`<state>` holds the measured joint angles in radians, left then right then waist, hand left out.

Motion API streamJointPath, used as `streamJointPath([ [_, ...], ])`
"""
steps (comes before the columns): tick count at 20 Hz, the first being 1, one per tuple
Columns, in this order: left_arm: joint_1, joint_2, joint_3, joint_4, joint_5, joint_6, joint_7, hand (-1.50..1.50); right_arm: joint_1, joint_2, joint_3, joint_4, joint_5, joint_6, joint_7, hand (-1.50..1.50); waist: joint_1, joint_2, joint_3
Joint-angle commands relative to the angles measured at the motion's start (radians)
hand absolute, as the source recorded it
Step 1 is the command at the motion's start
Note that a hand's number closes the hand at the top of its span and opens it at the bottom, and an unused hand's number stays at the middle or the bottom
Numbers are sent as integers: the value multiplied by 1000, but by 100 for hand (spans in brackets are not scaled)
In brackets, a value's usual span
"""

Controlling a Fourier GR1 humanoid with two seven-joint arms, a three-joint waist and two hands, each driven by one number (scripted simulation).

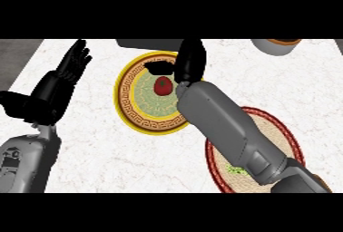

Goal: Pick the tomato from the placemat and place it in the plate

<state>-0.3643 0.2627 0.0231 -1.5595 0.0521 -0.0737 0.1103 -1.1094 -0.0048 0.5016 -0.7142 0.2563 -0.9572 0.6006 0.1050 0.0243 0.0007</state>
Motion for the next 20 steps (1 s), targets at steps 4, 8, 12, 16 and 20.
streamJointPath([
  [4,34,4,39,34,-6,15,-29,0,102,5,-19,-100,-124,-162,-126,-150,-69,-15,0],
  [8,72,34,76,-51,21,2,19,0,222,2,-89,-193,-111,-147,-228,-150,-99,-24,0],
  [12,93,29,68,-88,7,6,49,0,378,-90,-64,-395,-94,-68,-238,-150,-113,-29,0],
  [16,76,12,70,-69,-4,21,46,0,527,-197,-58,-568,-104,27,-252,-150,-117,-28,-1],
  [20,184,-3,72,-79,-10,-4,-60,0,706,-252,9,-786,-30,22,-178,-150,-117,-30,-1],
])
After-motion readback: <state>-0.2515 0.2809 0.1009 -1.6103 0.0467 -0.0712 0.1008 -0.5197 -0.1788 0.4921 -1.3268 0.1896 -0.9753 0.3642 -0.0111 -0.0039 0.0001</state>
